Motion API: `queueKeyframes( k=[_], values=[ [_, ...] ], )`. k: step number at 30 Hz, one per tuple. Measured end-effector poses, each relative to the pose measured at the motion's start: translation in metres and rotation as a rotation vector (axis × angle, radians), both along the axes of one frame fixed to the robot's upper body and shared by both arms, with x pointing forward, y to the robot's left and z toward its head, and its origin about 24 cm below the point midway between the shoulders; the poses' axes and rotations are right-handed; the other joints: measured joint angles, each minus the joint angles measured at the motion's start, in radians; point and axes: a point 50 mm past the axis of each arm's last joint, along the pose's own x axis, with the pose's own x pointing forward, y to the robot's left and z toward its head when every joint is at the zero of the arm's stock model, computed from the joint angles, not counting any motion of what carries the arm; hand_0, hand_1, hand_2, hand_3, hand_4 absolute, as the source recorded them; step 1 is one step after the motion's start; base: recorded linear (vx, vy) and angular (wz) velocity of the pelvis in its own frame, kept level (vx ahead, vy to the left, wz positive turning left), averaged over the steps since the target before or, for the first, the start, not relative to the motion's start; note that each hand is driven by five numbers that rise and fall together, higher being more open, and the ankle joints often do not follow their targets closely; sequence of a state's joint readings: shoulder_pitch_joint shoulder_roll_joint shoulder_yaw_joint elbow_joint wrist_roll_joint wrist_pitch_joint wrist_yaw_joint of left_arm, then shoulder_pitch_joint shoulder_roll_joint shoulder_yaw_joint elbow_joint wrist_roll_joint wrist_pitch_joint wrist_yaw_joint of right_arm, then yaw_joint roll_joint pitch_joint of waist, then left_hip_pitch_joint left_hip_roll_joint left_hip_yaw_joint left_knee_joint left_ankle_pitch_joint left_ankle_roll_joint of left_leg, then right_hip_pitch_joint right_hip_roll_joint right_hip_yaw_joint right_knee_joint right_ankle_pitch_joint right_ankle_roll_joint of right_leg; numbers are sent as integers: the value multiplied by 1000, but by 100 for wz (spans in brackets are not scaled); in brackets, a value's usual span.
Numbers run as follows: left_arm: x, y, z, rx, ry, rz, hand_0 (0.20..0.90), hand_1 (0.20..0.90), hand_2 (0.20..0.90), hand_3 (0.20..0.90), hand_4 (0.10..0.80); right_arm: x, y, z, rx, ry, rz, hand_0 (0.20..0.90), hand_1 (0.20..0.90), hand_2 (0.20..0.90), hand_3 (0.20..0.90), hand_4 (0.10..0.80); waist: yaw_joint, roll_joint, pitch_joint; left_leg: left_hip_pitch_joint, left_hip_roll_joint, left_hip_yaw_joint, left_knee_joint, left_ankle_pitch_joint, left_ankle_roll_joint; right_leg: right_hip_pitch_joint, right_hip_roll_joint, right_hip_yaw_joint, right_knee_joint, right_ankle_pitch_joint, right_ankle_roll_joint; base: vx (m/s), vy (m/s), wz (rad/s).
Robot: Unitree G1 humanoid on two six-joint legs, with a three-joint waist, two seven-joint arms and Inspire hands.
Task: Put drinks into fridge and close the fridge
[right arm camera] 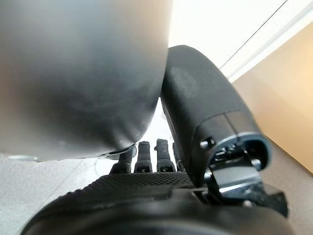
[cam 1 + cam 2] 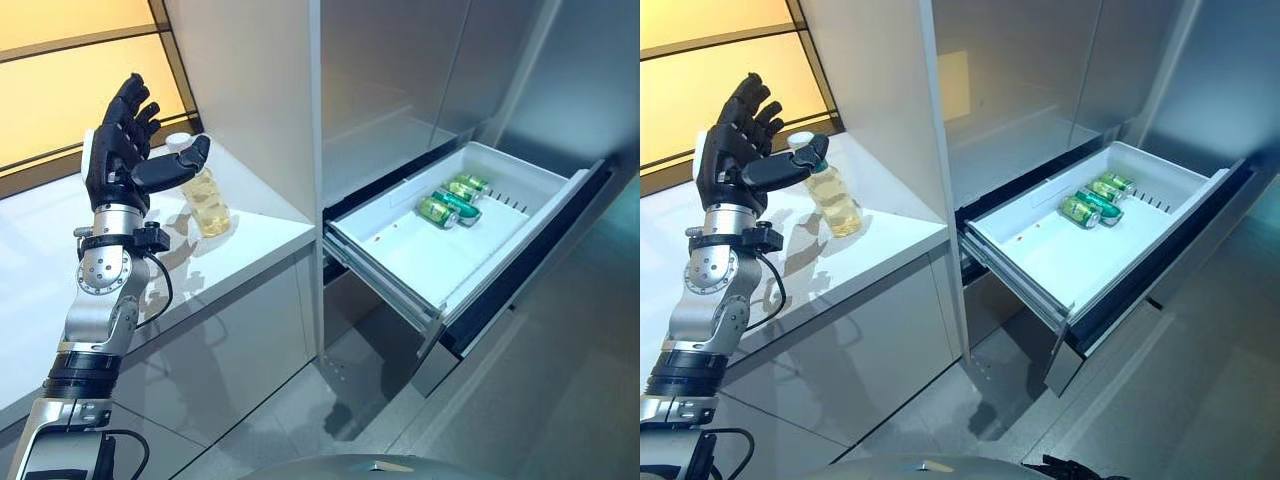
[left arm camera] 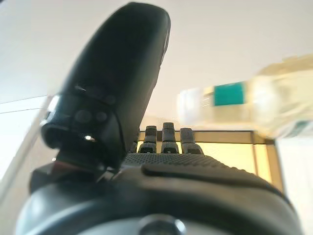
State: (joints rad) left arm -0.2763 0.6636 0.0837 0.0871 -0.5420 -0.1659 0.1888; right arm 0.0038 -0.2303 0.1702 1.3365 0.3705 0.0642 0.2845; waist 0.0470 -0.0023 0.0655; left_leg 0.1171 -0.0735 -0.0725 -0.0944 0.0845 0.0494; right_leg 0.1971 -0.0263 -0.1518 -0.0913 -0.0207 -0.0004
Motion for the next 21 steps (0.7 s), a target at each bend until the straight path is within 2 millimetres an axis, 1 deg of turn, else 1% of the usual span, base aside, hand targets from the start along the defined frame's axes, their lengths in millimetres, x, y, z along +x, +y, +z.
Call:
queueKeyframes(
  k=[8, 12, 16, 21],
  values=[
    [3, 13, -20, 38, 100, 63, 900, 900, 900, 900, 800, 3, 1, 0, 2, -7, 6, 900, 900, 900, 900, 800, -10, -3, 10, 5, 2, 12, 0, -4, 0, 1, 1, 9, 0, 0, 1, 25, 26, -3],
    [4, 21, -32, 43, 155, 92, 900, 900, 900, 900, 800, 6, 1, 1, 5, -19, 5, 900, 900, 900, 900, 800, -10, -10, 27, 9, 3, 18, 0, -9, -2, 1, 1, 16, 5, -1, 1, 21, 29, -5],
    [4, 22, -34, 43, 163, 95, 900, 900, 900, 900, 800, 7, 4, 1, 14, -20, -2, 900, 900, 900, 900, 800, -10, -23, 38, 11, 3, 24, 0, -10, 2, 0, 0, 25, 7, -1, 1, 8, 22, -6],
    [4, 23, -35, 54, 170, 101, 900, 900, 900, 900, 800, 9, 5, 1, 14, -26, -1, 900, 900, 900, 900, 800, -16, -24, 39, 12, 3, 25, 0, -11, 4, 0, 0, 28, 7, -1, 2, 2, 7, -2]
  ],
)
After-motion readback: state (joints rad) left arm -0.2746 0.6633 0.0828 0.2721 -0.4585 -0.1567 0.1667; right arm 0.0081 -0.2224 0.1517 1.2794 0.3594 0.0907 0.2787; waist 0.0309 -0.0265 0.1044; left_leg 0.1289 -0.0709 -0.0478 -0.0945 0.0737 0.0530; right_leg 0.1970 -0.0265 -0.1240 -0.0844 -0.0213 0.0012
